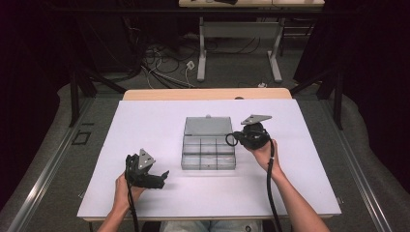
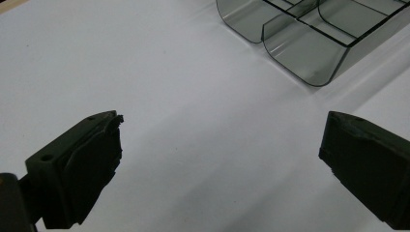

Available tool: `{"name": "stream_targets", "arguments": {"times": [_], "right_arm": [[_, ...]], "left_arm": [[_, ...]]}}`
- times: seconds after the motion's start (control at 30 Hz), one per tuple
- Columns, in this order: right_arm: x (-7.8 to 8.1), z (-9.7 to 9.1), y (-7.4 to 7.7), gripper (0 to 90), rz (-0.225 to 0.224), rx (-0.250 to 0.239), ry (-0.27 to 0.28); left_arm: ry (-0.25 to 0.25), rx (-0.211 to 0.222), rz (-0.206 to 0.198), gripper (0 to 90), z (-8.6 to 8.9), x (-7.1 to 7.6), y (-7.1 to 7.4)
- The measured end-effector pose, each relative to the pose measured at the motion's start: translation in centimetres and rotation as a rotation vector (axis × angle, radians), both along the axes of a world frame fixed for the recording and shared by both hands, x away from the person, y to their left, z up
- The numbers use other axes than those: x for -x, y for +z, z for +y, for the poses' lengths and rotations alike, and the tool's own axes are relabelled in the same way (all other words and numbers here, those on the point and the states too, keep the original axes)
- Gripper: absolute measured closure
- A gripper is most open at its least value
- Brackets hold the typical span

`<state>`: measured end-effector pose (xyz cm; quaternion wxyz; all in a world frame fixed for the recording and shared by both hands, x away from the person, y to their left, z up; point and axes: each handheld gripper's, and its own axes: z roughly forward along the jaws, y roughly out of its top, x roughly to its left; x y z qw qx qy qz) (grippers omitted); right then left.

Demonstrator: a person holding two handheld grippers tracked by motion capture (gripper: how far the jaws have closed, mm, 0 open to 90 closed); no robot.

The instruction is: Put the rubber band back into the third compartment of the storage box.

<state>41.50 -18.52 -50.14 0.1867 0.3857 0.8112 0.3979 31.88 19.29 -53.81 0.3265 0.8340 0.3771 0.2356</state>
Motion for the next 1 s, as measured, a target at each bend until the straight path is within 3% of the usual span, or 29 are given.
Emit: {"name": "stream_targets", "arguments": {"times": [0.53,1.0], "right_arm": [[-0.9,1.9,-1.2,88.0,0.011,0.049,0.010],[-0.5,3.7,-2.4,86.9,-0.009,0.178,0.032]], "left_arm": [[0.003,-0.008,0.000,0.8,0.1,0.0,0.0],[-0.004,-0.011,0.003,0.8,0.1,-0.1,0.0]]}}
